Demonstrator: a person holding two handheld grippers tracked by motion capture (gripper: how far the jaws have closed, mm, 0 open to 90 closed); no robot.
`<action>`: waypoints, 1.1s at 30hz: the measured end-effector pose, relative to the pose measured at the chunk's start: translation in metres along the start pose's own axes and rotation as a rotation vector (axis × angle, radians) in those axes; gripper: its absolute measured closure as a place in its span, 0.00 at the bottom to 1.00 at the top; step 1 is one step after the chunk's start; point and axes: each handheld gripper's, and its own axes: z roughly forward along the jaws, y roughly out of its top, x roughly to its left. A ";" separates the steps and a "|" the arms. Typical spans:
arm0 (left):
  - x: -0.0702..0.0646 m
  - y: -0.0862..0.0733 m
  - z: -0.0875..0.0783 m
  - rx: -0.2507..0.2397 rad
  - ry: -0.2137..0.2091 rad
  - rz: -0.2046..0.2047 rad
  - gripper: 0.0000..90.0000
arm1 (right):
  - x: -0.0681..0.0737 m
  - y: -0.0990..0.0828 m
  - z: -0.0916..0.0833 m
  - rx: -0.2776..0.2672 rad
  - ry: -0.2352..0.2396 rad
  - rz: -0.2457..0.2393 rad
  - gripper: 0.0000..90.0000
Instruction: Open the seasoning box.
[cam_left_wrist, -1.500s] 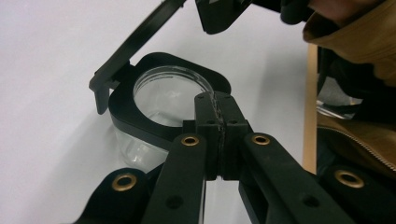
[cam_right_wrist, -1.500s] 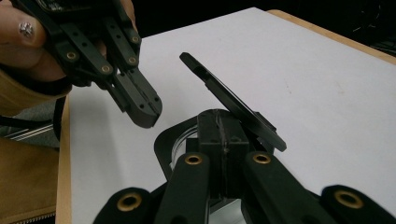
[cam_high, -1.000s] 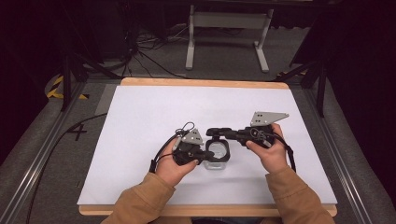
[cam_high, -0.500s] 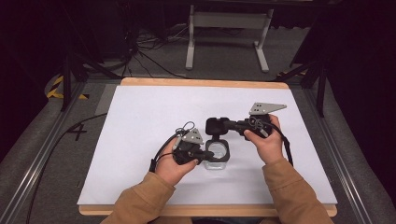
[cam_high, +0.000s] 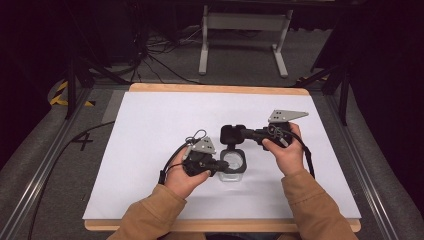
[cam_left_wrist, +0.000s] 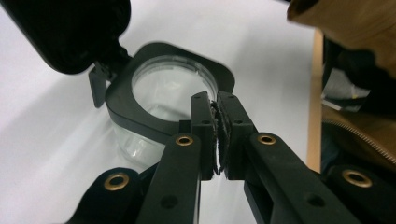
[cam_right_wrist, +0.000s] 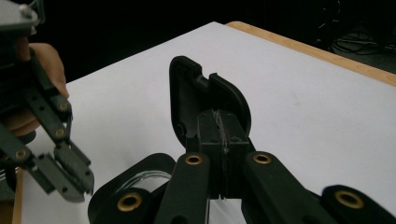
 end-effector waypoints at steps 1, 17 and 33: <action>0.000 0.001 -0.003 -0.012 0.007 -0.001 0.95 | 0.000 -0.001 -0.002 0.000 0.005 0.001 1.00; 0.013 -0.020 -0.080 -0.040 0.212 -0.067 0.81 | -0.006 -0.015 -0.056 0.018 -0.073 -0.021 0.72; 0.040 -0.055 -0.125 0.043 0.318 -0.203 0.58 | -0.018 -0.043 -0.108 0.114 -0.203 0.021 0.54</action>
